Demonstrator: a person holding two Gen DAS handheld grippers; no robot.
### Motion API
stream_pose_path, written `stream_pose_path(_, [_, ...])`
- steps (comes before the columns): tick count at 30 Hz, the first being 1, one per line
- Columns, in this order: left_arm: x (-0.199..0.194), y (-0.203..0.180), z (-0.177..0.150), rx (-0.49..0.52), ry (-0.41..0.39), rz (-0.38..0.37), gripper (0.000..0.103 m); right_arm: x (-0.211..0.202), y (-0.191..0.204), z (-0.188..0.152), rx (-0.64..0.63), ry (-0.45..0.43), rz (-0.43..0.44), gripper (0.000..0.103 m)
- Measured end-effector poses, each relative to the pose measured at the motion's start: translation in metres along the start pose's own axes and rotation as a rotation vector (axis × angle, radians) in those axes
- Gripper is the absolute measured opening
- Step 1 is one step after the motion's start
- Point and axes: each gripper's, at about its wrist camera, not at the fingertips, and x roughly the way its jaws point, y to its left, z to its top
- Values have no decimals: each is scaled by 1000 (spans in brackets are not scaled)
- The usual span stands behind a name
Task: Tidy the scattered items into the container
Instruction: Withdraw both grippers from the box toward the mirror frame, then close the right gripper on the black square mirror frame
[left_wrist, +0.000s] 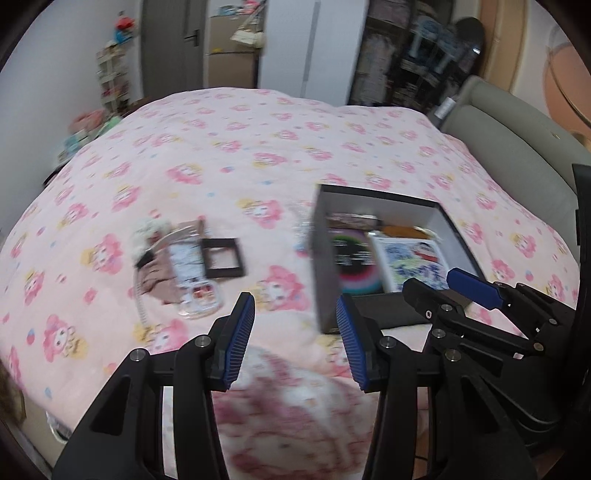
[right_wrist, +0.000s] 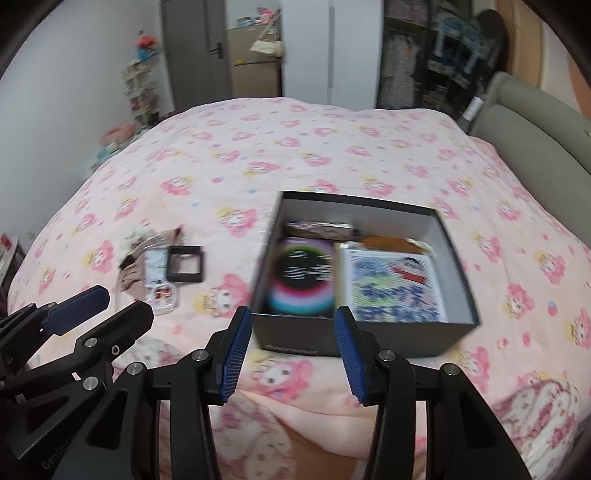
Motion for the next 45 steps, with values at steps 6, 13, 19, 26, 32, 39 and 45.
stream_pose_path(6, [9, 64, -10, -124, 14, 55, 39, 26, 65, 8, -116, 42, 112, 40])
stream_pose_path(13, [38, 128, -20, -269, 57, 40, 42, 78, 128, 15, -232, 164, 241, 38])
stream_pose_path(19, [83, 166, -25, -360, 126, -29, 51, 142, 130, 19, -155, 336, 388, 38])
stream_pose_path(26, [143, 195, -21, -423, 227, -85, 51, 196, 123, 25, -135, 418, 306, 38])
stream_pose_path(32, [179, 187, 15, -379, 230, -178, 49, 231, 112, 48, -42, 422, 227, 40])
stream_pose_path(39, [233, 178, 41, -376, 287, -246, 44, 277, 113, 60, 17, 464, 193, 40])
stream_pose_path(45, [259, 174, 40, -385, 345, -257, 27, 296, 111, 57, 39, 487, 221, 40])
